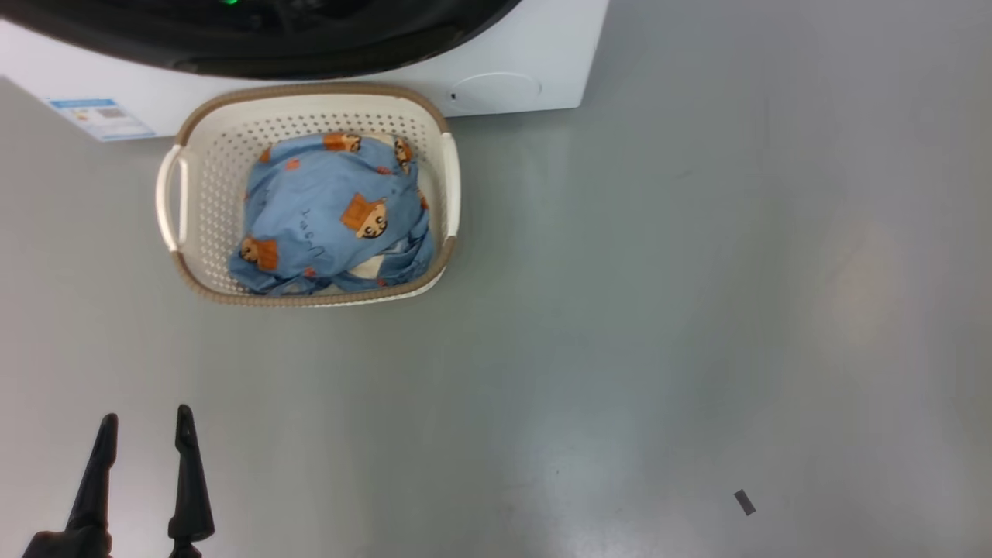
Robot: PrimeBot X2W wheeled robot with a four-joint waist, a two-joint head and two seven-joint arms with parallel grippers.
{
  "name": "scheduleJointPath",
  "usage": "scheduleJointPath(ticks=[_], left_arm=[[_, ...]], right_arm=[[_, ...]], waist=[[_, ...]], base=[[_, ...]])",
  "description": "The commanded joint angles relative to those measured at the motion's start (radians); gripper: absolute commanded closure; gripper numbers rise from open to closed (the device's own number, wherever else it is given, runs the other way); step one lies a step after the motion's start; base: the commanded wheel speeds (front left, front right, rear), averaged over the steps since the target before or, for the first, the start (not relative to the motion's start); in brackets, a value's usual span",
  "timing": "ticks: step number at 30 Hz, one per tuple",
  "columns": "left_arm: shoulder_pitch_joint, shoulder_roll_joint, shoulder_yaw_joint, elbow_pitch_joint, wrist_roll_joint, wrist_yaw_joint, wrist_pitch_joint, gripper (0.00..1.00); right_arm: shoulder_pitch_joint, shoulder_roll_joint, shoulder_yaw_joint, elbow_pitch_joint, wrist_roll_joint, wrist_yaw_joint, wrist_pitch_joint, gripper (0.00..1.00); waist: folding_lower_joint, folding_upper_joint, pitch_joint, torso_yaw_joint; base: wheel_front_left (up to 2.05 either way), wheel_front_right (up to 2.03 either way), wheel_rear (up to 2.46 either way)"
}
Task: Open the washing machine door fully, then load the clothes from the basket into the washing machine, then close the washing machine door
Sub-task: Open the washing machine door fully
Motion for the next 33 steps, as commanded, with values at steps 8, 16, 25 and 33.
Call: scheduleJointPath(ticks=[8,16,25,33], left_arm=[[-0.001,0.012,0.019,-0.025,-0.019,0.013,-0.006,0.0],[-0.001,0.012,-0.012,-0.018,-0.037,0.028,-0.006,0.0],[-0.004,0.012,-0.046,-0.012,-0.077,0.042,-0.006,0.0],[-0.014,0.012,-0.088,-0.013,-0.098,0.056,-0.006,0.0]], right_arm=[[-0.178,-0.058,0.053,-0.027,-0.049,0.002,0.153,1.0],[-0.304,-0.056,0.123,-0.039,-0.12,0.002,0.185,1.0],[-0.405,-0.049,0.232,-0.037,-0.195,0.002,0.196,1.0],[-0.463,-0.041,0.318,-0.037,-0.227,0.002,0.195,1.0]], waist=[[0.0,-0.0001,0.059,0.073],[0.0,-0.0001,0.076,0.127],[0.0,-0.0001,0.098,0.181],[0.0,-0.0001,0.122,0.244]], base=[[0.0,0.0,0.0],[0.0,0.0,0.0],[0.0,0.0,0.0],[0.0,0.0,0.0]])
